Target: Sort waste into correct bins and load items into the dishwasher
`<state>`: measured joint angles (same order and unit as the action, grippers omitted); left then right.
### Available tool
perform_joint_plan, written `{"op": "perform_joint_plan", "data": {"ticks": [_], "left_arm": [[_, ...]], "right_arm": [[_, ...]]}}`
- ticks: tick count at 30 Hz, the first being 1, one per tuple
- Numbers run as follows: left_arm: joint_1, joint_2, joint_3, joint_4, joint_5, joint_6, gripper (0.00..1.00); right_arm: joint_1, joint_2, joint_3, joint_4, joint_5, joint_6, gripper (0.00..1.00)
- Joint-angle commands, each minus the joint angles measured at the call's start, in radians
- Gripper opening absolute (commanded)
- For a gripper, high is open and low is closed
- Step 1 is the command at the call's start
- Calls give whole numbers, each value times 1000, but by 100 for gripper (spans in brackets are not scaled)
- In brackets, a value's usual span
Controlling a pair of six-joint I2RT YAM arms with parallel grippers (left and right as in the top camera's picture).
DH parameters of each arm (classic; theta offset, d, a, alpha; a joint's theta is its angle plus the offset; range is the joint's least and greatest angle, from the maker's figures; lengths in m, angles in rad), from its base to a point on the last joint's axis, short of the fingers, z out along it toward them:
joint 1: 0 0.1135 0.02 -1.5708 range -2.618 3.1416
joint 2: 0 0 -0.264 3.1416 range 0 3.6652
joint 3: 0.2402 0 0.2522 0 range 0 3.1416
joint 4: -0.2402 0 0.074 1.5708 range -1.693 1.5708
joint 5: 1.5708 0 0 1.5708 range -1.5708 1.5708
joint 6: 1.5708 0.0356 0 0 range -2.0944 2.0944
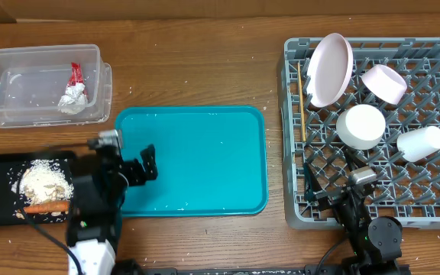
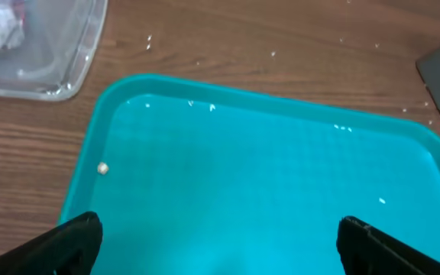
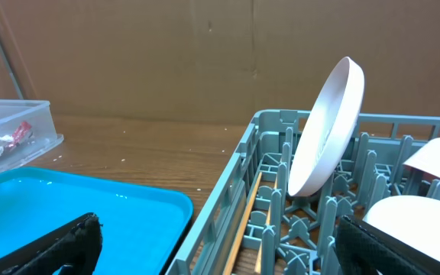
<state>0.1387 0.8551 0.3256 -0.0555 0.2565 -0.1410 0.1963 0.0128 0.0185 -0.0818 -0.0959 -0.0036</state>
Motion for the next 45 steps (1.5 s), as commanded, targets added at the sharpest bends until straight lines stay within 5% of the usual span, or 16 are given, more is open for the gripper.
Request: {"op": "perform_joint_plan", "data": {"ticks": [1, 11, 18, 27, 45], "left_arm": [[-3, -64, -103, 98, 32, -25, 100], [-3, -249, -318, 315, 25, -24, 100], [-5, -335, -321, 254, 3, -19, 100], [-5, -547, -321, -7, -59, -13, 100], [-5, -793, -321, -4, -54, -13, 100]], "right_arm": [[-1, -10, -10, 5, 13, 5, 100], [-1, -10, -10, 5, 13, 5, 100], [-1, -10, -10, 5, 13, 5, 100], [-1, -10, -10, 5, 13, 5, 100], [-1, -10, -10, 5, 13, 5, 100]]}}
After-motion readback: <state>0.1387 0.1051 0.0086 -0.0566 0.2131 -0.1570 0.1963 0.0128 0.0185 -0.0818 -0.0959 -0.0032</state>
